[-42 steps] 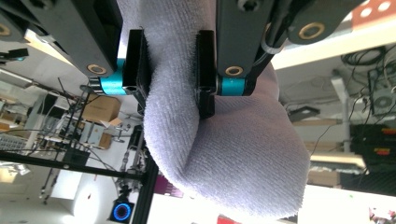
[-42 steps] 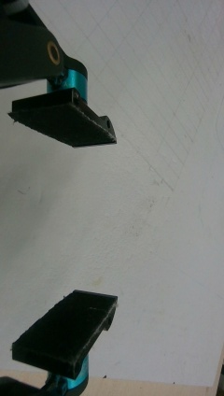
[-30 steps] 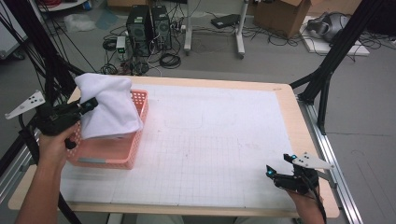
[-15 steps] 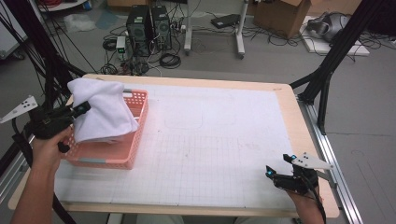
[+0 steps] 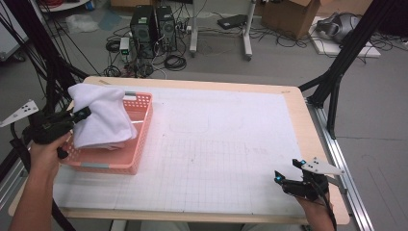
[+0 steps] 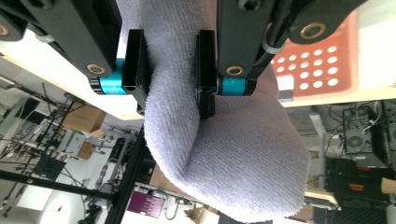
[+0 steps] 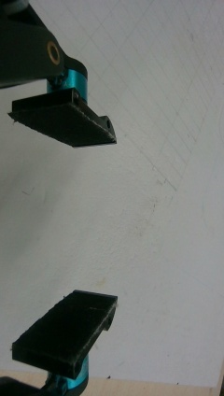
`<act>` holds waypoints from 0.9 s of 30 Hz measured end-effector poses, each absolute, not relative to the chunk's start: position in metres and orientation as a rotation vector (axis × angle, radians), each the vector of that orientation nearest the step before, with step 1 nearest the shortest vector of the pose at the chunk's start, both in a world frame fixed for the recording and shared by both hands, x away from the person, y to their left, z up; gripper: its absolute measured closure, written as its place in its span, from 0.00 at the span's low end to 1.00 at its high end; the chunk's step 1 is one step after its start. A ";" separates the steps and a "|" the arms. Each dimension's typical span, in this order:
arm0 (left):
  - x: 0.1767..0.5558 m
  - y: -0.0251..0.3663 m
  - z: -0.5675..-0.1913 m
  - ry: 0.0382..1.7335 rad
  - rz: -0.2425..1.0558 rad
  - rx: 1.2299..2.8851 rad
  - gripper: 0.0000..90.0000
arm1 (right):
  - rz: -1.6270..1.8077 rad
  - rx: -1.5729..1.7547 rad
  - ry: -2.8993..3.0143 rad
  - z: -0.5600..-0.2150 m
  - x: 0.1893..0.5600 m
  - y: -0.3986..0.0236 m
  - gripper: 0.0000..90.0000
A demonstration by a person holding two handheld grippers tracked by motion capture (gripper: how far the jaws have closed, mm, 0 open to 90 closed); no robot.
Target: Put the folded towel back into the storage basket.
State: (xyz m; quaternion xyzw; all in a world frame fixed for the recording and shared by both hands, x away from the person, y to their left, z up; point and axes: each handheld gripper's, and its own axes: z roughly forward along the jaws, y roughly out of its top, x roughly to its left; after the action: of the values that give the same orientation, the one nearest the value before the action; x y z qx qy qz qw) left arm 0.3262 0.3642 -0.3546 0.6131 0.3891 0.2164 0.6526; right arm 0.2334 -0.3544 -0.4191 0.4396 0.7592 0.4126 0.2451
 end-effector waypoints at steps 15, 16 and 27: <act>0.334 0.339 -0.355 0.803 0.395 1.386 0.79 | 1.126 1.204 2.081 -0.421 0.234 -0.354 0.20; 0.336 0.336 -0.356 0.806 0.388 1.390 0.79 | 1.123 1.205 2.081 -0.420 0.234 -0.355 0.20; 0.356 0.334 -0.376 1.012 0.353 1.515 0.76 | 1.106 1.185 2.099 -0.420 0.233 -0.351 0.20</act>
State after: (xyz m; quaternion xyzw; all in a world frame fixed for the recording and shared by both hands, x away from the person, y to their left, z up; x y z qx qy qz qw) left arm 0.3555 0.3340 -0.3757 0.6535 0.4364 0.1523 0.5994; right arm 0.2334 -0.3508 -0.4203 0.4335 0.7678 0.4046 0.2425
